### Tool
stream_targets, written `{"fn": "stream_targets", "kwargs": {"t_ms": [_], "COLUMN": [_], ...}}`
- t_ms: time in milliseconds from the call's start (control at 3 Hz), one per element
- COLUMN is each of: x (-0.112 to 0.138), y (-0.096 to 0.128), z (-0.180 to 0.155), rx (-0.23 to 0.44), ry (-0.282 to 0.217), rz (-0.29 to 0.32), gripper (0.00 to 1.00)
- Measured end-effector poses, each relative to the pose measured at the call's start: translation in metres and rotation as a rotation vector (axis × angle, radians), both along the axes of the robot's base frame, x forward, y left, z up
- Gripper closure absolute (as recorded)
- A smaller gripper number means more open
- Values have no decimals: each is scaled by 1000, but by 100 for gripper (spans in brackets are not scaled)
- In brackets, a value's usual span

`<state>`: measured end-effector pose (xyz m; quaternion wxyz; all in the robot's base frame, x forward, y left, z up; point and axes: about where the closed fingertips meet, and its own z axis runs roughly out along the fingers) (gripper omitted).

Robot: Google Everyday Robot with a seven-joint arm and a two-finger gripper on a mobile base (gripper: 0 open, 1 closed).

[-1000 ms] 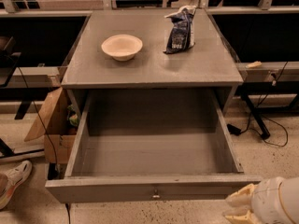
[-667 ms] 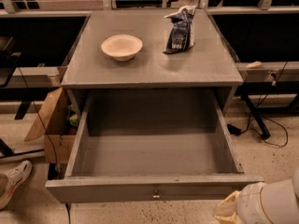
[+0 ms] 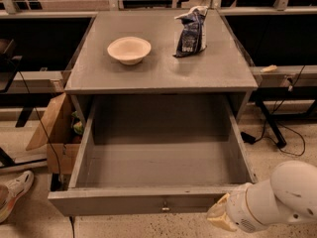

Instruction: Close top drawer

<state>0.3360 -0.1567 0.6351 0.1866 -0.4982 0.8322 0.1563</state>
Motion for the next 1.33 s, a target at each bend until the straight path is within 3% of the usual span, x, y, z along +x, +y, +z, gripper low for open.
{"fn": "stream_targets", "kwargs": {"t_ms": [333,667,1000,1333], "x": [17,35,35,60], "y": [7,13,13,16], "z": [1,5,5,9], "rx": [-10,-26,-26,-53], "ry": [-24,-48,-48,-74], "rz": [2,-4,-4,-15], "gripper": [85,61,38,15]}}
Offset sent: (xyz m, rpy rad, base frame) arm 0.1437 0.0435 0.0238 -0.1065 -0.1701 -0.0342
